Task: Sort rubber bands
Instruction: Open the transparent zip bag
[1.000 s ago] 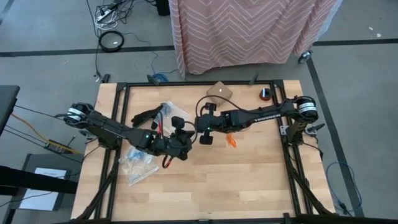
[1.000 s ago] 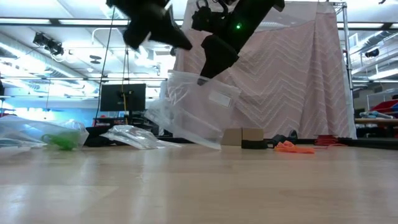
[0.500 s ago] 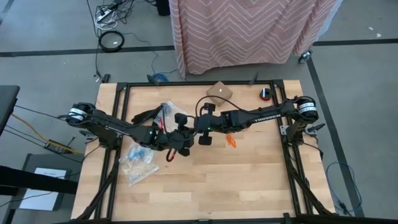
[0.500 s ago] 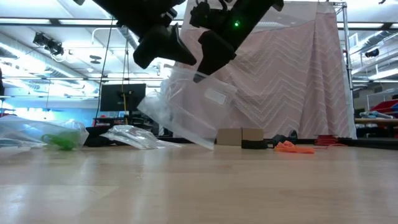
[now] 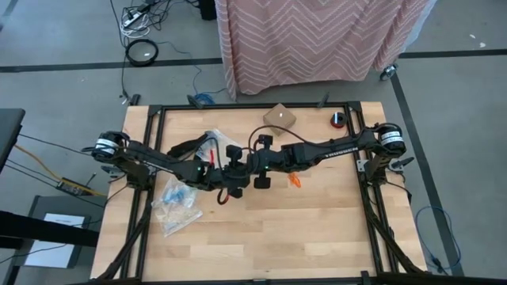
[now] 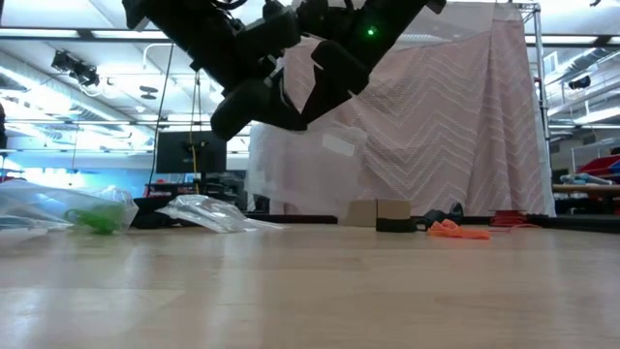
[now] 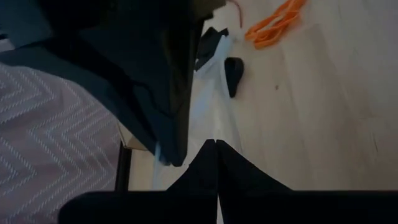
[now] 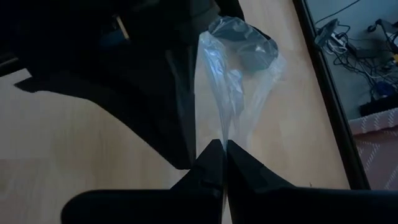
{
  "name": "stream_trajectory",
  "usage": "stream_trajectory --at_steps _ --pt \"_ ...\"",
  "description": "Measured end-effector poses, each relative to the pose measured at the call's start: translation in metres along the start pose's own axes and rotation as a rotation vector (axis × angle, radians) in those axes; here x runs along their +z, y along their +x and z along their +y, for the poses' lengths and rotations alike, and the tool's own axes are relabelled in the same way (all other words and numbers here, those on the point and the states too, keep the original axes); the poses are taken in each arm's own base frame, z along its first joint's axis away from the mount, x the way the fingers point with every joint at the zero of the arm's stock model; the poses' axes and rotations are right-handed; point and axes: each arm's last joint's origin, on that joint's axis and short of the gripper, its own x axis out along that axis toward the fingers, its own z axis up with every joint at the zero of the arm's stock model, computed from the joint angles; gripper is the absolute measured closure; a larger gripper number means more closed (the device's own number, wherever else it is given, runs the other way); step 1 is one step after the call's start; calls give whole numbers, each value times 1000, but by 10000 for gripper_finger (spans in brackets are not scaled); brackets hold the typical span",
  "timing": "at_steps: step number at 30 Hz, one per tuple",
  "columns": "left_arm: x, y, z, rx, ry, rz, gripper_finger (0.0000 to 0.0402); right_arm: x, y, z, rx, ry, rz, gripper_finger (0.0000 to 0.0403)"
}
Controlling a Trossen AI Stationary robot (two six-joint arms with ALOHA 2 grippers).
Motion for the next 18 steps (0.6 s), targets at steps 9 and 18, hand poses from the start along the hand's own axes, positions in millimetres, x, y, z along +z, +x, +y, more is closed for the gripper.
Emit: stream_trajectory --at_steps 9,18 --pt "-2 1 0 0 -64 17 400 2 -3 7 8 -14 -12 403" --pt "-17 5 -12 -100 -117 137 400 4 -4 9 14 -18 -39 403"
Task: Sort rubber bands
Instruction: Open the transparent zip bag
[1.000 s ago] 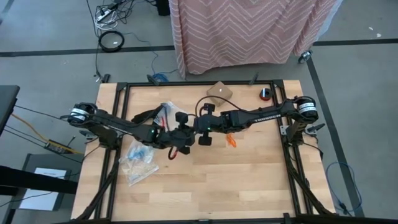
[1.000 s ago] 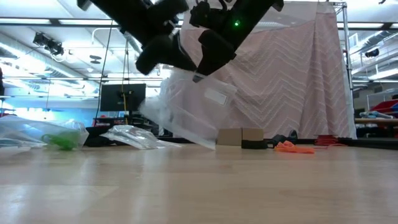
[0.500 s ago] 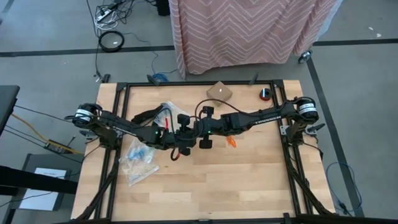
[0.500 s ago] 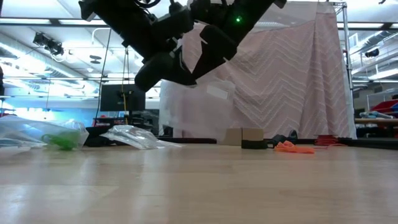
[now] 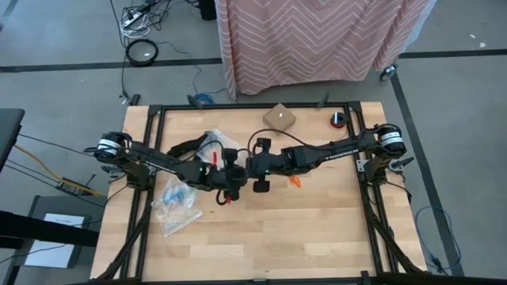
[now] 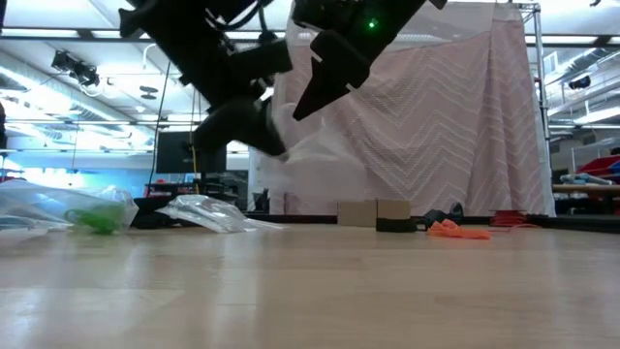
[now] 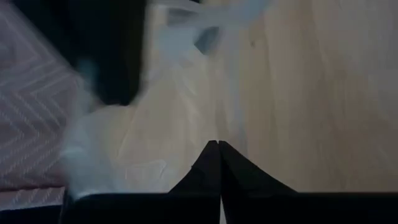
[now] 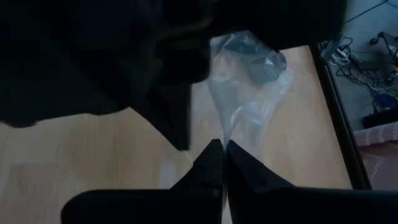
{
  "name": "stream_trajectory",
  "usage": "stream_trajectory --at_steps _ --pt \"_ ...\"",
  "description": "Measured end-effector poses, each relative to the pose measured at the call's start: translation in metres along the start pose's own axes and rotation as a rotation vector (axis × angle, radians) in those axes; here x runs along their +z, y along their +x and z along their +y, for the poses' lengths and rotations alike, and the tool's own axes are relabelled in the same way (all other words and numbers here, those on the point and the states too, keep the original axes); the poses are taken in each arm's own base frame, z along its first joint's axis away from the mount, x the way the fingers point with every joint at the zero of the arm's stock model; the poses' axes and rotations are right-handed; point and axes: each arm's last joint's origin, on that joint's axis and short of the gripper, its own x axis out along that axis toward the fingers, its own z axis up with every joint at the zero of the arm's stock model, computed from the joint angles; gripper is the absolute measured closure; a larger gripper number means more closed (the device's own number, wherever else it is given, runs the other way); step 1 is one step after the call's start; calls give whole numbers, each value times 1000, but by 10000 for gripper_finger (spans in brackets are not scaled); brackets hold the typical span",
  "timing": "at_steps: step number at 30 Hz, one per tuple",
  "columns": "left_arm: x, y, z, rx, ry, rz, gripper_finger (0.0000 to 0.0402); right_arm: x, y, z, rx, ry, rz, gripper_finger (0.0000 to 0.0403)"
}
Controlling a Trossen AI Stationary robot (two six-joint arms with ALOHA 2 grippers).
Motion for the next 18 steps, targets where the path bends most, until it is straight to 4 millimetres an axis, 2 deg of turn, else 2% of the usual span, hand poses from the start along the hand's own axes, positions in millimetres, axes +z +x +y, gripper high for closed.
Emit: stream_trajectory --at_steps 5,12,18 --pt "-1 1 -5 -32 -36 7 400 1 0 0 -3 1 -15 403" --pt "0 -8 -17 -183 -86 -11 400 0 1 -3 -11 1 -2 403" --pt "-1 -14 -26 -210 -91 6 399 -1 3 -6 -10 12 7 403"
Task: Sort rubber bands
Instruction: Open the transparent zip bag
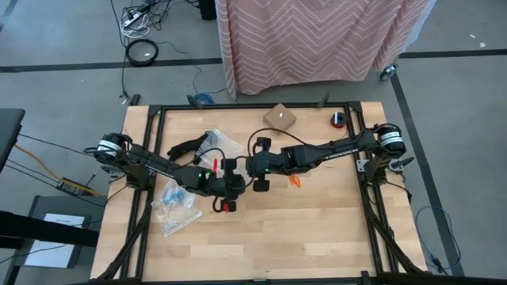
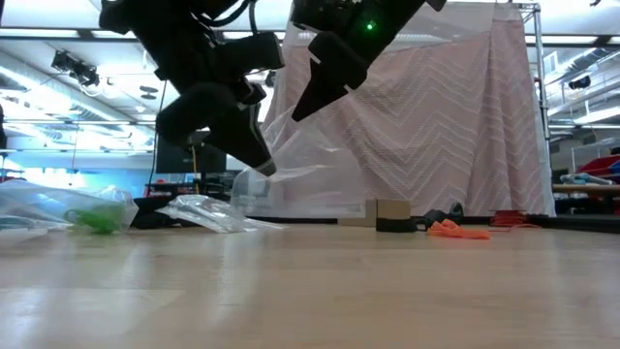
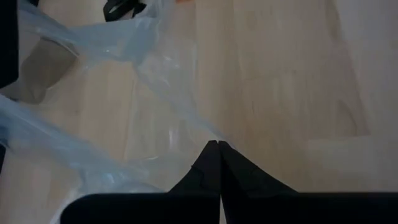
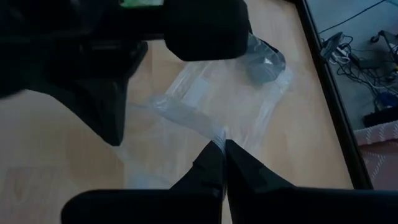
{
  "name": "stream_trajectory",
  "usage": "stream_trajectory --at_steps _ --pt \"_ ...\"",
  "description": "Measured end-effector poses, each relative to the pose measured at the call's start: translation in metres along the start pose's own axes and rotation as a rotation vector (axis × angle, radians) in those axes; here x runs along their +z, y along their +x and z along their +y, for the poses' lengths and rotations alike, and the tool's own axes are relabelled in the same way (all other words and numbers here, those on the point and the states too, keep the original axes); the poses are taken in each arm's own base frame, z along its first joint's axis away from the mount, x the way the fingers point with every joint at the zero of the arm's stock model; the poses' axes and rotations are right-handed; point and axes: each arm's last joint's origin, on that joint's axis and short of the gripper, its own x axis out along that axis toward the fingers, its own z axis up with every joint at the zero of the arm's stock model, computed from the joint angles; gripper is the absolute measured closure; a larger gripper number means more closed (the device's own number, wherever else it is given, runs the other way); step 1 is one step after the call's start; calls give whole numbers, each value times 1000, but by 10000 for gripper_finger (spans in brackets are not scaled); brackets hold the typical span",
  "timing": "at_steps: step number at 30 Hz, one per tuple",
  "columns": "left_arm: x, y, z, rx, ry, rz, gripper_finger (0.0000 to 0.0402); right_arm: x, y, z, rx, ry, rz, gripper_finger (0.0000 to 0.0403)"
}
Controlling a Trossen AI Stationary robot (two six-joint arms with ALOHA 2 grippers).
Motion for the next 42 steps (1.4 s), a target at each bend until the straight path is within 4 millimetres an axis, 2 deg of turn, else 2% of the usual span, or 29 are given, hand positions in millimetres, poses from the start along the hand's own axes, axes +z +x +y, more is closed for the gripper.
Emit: stream_trajectory --at_steps 8,13,18,21,26,32,35,38,42 --pt "7 -6 -3 -24 17 -1 399 -2 0 0 1 -1 21 403" --pt "17 -11 0 -26 52 -16 399 -2 1 0 63 -1 9 403" --pt "16 -11 1 -19 60 -9 398 -2 1 1 94 -44 5 397" --pt "15 -11 1 -14 67 6 398 -2 0 1 95 -57 3 373" --pt "14 -11 1 -14 74 20 398 0 -2 1 113 -53 -15 308" --pt "13 -11 1 -11 75 22 398 8 -17 -6 84 -53 -41 240" --pt "13 -11 1 -10 83 27 398 9 -33 -14 71 -37 -40 223" --pt "12 -11 2 -1 101 38 398 1 -46 -18 112 6 44 218" --pt "9 -12 4 66 120 68 398 -23 -41 -6 250 82 163 218"
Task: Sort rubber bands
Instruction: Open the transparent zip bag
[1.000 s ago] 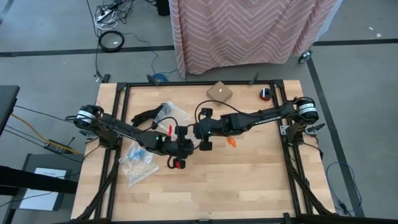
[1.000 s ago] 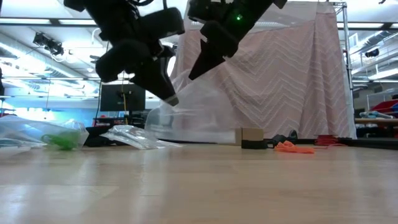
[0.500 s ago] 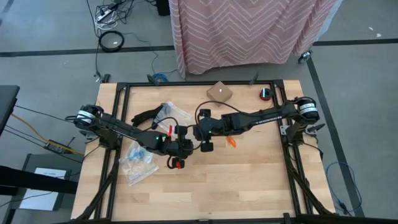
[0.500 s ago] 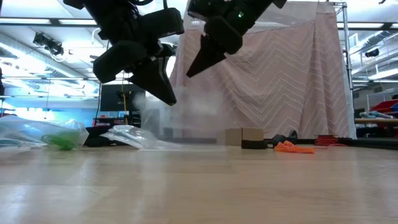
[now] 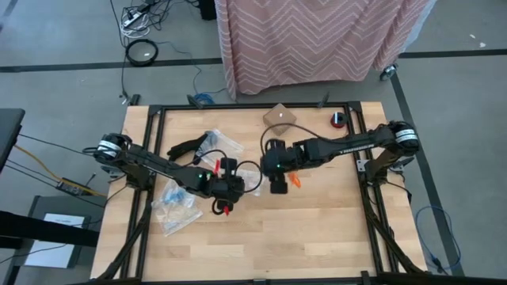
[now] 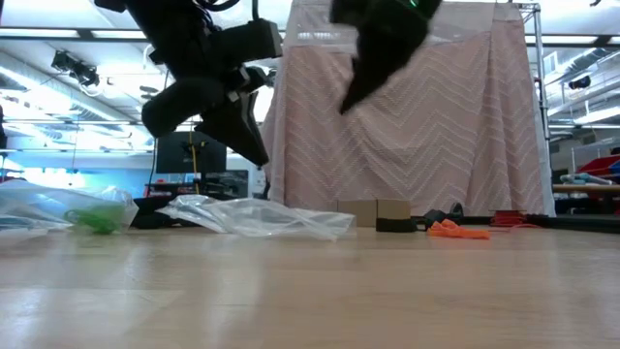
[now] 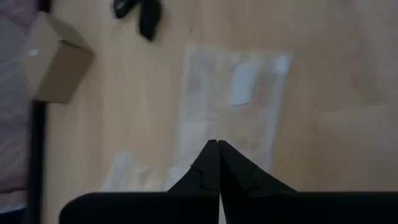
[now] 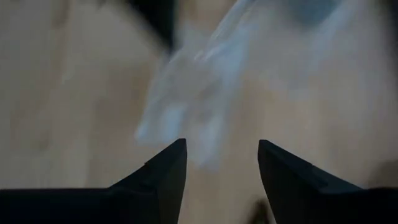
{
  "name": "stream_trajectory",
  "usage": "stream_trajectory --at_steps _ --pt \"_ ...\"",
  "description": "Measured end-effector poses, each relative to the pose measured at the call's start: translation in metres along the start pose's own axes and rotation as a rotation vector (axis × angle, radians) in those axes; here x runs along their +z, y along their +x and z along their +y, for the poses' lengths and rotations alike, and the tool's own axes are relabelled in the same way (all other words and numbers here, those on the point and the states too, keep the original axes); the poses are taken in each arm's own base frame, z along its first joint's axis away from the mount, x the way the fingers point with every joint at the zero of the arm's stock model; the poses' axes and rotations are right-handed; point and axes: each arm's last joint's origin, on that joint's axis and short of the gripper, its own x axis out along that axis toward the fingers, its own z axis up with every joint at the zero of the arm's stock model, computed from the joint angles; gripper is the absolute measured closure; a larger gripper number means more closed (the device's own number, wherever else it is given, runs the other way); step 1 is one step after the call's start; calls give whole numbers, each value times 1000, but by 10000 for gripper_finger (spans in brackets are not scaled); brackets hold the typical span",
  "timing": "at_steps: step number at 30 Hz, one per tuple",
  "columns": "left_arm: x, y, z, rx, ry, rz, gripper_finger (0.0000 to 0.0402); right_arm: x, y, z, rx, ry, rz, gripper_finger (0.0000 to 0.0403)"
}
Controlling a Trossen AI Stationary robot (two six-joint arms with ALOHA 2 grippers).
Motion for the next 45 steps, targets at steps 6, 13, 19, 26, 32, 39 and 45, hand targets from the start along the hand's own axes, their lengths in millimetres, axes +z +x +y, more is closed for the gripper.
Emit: stream_trajectory --at_steps 6,13,19,26,32,39,45 --pt "-7 -20 9 42 48 -30 399 -33 29 28 98 0 -17 218" --pt "-52 -56 18 94 70 -220 400 -49 39 48 -71 -214 -102 216" --pt "-101 -55 -8 217 315 -338 400 -63 44 50 -158 -284 -71 211" --pt "-134 -34 -28 200 606 -251 375 -63 45 48 -164 -249 -75 210" --pt "-140 -22 -34 127 721 -245 335 -62 45 48 -162 -223 -87 202" --pt "-134 -15 -32 147 754 -262 290 -61 45 49 -142 -206 -100 190" --pt "-136 4 -33 133 834 -205 268 -59 45 49 -139 -198 -121 189"
